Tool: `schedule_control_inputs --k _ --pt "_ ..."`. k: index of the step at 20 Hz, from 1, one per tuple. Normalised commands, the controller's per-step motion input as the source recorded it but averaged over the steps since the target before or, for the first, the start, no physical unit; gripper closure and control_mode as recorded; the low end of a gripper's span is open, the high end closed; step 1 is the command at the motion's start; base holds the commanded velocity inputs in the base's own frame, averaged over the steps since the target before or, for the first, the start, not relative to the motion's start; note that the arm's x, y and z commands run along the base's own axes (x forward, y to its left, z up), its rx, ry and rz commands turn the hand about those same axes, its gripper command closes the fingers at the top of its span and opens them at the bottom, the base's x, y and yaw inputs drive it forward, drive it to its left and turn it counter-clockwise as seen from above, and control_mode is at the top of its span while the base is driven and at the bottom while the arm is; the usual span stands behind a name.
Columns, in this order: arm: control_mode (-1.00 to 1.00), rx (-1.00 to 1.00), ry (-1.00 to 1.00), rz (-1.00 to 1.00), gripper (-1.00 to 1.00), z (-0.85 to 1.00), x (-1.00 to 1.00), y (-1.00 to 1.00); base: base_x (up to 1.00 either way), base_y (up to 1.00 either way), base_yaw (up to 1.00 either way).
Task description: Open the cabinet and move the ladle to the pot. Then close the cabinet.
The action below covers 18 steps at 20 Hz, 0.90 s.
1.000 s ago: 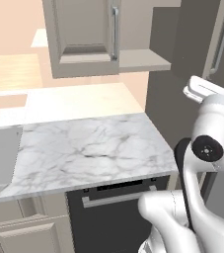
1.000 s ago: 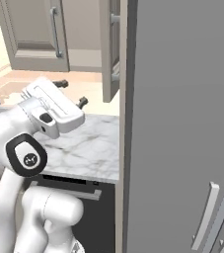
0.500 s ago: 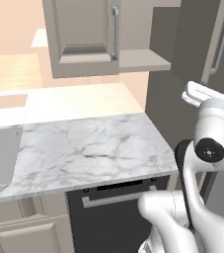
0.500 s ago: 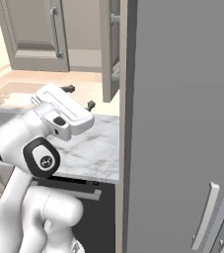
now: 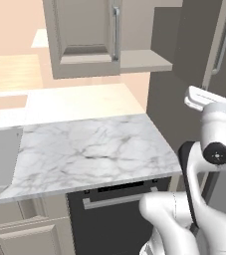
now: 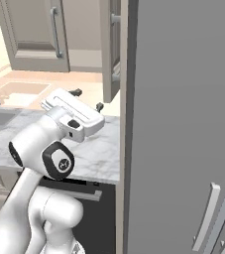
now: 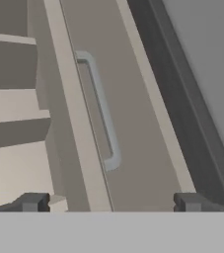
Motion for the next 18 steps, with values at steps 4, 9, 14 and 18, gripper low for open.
schedule_control_inputs --k 4,9,14,18 --pt "-1.0 -0.01 0.0 0.07 -1.0 -0.03 0.27 -0.08 0.0 0.0 0.0" --pt "-1.0 -0.02 0.0 0.07 -1.0 -0.06 0.27 -0.01 0.0 0.0 0.0" --pt "-1.0 -0.02 0.0 0.06 -1.0 -0.04 0.26 -0.01 0.0 0.0 0.0" --pt "-1.0 -0.03 0.0 0.06 -1.0 -0.01 0.18 -0.08 0.0 0.0 0.0"
